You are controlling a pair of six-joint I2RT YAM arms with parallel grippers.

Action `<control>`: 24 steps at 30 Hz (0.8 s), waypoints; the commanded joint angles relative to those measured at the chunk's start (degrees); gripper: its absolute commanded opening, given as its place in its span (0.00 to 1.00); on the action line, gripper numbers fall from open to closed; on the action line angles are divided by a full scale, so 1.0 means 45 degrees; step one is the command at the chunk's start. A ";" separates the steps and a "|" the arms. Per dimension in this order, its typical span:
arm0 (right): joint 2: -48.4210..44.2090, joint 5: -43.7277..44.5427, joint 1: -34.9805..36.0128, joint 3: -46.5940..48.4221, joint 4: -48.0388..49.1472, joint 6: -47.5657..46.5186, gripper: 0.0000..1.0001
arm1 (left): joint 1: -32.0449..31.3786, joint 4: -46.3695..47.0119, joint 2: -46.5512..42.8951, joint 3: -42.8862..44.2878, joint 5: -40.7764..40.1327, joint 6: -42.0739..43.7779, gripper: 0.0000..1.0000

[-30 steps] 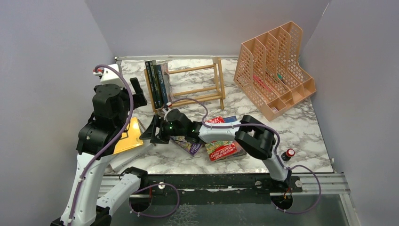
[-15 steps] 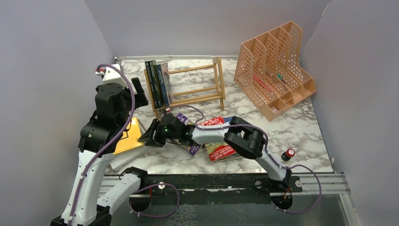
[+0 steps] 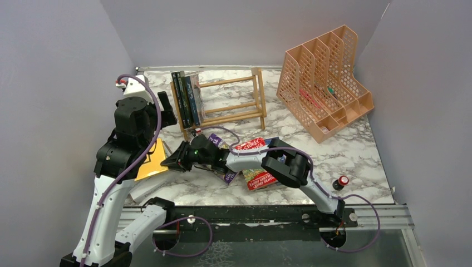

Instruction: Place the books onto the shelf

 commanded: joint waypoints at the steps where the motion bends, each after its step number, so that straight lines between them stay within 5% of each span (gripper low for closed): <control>1: 0.0144 -0.0318 0.0116 -0.0571 0.1794 0.0657 0.21 | 0.0085 -0.0054 0.0016 -0.0135 0.0386 -0.0106 0.87; 5: -0.0400 -0.0296 0.0125 -0.1212 0.2286 0.0609 0.01 | 0.0085 -0.0073 0.0014 -0.0226 0.0589 -0.0109 0.87; 24: -0.3439 -0.0193 -0.0500 -0.3981 0.6938 -0.0060 0.01 | 0.0075 -0.0120 -0.1423 -0.0070 -0.0122 -0.1654 0.87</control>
